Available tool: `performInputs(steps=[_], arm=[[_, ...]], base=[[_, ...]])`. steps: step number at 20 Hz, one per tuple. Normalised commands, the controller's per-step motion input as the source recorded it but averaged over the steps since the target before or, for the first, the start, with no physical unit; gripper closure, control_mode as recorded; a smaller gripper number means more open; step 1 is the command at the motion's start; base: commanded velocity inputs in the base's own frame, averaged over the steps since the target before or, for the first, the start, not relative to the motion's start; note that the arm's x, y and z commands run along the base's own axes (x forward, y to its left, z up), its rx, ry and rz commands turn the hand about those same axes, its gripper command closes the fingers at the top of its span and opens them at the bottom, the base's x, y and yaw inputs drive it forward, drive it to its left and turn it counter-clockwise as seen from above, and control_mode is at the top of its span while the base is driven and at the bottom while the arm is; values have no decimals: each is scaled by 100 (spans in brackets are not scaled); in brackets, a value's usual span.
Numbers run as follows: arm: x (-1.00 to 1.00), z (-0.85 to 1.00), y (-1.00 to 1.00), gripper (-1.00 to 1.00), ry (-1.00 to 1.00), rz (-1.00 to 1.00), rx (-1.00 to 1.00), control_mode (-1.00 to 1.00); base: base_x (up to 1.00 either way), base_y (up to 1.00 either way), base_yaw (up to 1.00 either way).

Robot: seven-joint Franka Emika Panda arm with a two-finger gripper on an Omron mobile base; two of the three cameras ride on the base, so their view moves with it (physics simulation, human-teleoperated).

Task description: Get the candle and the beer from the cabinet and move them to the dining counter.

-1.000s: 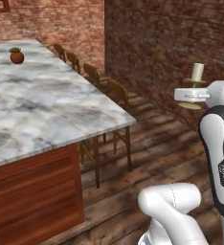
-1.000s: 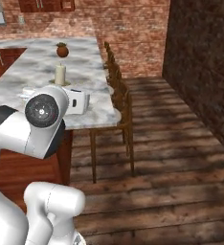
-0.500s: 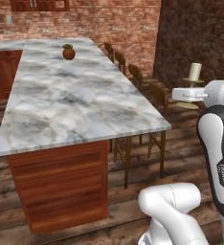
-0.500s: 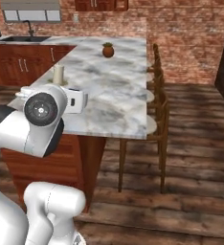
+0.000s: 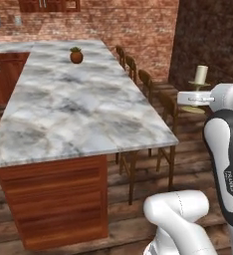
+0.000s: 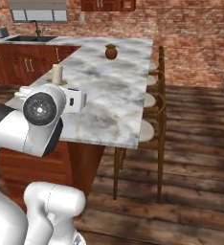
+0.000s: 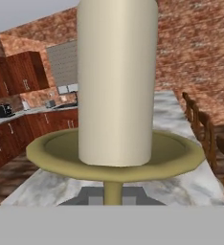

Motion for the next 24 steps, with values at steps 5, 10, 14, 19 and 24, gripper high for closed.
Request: performInputs(steps=[5, 10, 14, 19, 24], arm=[[0, 0, 0, 100, 0, 0, 0, 100], [0, 0, 0, 100, 0, 0, 0, 100], [0, 0, 0, 100, 0, 0, 0, 100], [0, 0, 0, 100, 0, 0, 0, 100], [0, 0, 0, 100, 0, 0, 0, 100]], base=[[50, -46, 8], [63, -33, 9], [62, -33, 9], [58, -31, 7], [52, -29, 7]])
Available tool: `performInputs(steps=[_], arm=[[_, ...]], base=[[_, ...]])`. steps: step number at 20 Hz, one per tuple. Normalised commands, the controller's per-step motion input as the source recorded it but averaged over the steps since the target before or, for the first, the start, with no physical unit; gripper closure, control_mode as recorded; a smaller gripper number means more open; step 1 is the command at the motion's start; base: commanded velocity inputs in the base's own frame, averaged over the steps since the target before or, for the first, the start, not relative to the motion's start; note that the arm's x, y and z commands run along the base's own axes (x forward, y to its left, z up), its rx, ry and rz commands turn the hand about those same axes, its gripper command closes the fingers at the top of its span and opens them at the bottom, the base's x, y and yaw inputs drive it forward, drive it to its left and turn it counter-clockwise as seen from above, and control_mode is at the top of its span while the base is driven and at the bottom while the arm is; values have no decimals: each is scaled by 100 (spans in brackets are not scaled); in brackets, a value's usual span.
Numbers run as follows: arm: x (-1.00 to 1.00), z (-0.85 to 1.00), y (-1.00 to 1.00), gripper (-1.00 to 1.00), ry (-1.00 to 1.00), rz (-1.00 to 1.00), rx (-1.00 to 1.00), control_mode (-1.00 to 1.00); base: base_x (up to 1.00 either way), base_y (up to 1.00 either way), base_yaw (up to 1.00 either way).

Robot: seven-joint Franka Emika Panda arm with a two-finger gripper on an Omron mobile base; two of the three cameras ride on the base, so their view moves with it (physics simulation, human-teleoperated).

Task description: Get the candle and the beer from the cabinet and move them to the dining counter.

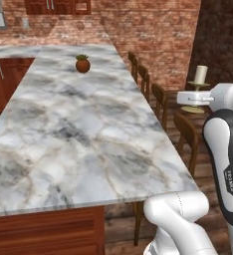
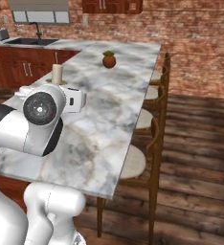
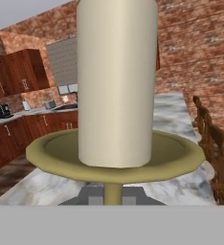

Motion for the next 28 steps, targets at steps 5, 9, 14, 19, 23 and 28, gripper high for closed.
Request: performInputs(steps=[5, 9, 14, 19, 23, 28], arm=[[0, 0, 0, 100, 0, 0, 0, 100], [0, 0, 0, 100, 0, 0, 0, 100], [0, 0, 0, 100, 0, 0, 0, 100], [0, 0, 0, 100, 0, 0, 0, 100], [0, 0, 0, 100, 0, 0, 0, 100], [0, 0, 0, 100, 0, 0, 0, 100]], base=[[36, -21, 2], [12, -5, 0], [0, 0, 0], [0, 0, 0], [0, 0, 0], [0, 0, 0]])
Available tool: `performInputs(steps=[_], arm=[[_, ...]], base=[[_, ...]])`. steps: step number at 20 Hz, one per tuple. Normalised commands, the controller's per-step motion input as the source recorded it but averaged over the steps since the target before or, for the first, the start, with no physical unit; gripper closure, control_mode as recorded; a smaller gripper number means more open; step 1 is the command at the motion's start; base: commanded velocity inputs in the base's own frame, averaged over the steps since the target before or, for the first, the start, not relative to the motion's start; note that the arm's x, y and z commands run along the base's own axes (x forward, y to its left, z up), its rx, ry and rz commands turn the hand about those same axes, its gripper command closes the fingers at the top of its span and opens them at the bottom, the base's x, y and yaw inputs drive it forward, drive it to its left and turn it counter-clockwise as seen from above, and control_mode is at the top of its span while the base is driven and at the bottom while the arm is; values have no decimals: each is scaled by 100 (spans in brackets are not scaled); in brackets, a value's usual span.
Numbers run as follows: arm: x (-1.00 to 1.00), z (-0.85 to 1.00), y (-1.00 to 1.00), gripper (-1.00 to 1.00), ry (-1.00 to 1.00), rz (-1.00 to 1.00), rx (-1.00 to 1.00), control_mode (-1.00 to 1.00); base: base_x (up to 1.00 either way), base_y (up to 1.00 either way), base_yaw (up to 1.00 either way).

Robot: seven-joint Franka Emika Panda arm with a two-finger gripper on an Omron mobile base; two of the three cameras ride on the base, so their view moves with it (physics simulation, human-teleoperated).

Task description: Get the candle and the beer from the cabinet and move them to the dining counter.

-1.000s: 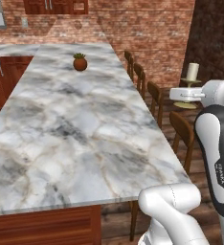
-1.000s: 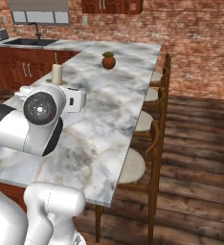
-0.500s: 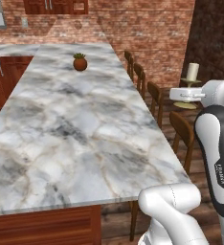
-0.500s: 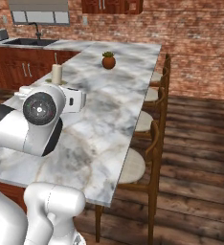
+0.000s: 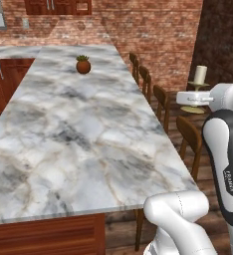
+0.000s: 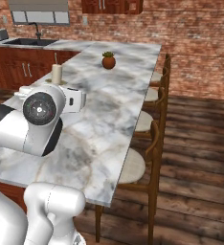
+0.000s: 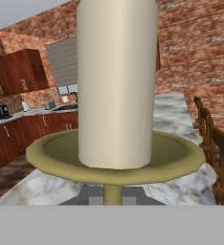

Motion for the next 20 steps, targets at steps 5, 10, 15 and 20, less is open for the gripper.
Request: performInputs(steps=[5, 10, 15, 20], arm=[[0, 0, 0, 100, 0, 0, 0, 100], [0, 0, 0, 100, 0, 0, 0, -100], [0, 0, 0, 100, 0, 0, 0, -100], [0, 0, 0, 100, 0, 0, 0, -100]], base=[[0, 0, 0], [0, 0, 0], [0, 0, 0], [0, 0, 0]])
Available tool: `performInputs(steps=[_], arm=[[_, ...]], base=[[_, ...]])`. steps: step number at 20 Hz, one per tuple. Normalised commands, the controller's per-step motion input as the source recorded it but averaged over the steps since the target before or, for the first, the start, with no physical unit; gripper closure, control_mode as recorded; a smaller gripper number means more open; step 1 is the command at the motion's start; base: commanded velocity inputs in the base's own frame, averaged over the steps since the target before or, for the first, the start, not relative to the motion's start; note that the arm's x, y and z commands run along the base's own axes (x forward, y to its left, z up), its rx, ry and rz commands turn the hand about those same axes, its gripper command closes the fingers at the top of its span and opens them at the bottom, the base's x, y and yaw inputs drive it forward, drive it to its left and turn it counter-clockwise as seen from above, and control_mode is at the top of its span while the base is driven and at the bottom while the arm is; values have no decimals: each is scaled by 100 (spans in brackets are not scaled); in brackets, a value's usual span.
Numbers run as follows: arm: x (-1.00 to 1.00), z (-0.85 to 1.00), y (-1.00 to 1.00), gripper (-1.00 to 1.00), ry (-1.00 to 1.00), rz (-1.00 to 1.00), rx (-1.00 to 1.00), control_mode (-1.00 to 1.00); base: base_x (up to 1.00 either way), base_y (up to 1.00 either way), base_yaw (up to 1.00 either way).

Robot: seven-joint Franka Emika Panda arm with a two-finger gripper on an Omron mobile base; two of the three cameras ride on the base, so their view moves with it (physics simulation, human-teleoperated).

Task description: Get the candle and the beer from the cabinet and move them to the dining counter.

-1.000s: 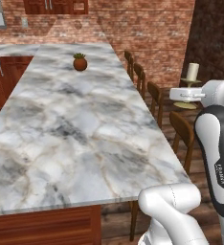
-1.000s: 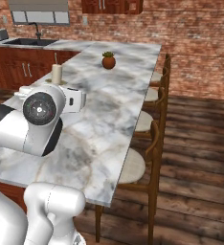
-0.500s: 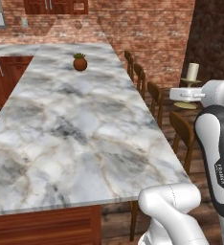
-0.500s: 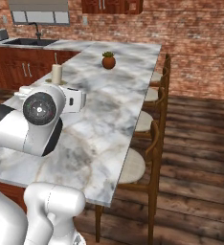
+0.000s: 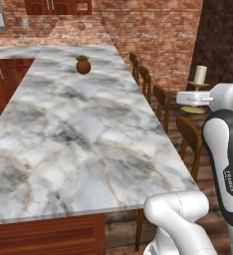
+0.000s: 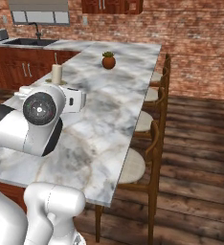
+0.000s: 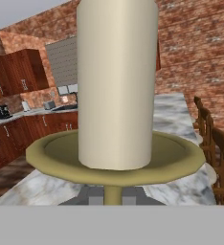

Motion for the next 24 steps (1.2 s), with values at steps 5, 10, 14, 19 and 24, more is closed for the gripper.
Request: performInputs(steps=[5, 10, 14, 19, 24], arm=[[0, 0, 0, 100, 0, 0, 0, -100], [0, -6, -2, 100, 1, 1, 0, -100], [3, -12, -14, 100, 2, 12, 0, -100], [10, -19, -26, 100, 9, 18, 4, -100], [12, -29, -28, 100, 16, 23, 3, -100]], base=[[0, 0, 0], [0, 0, 0], [0, 0, 0], [0, 0, 0], [0, 0, 0]])
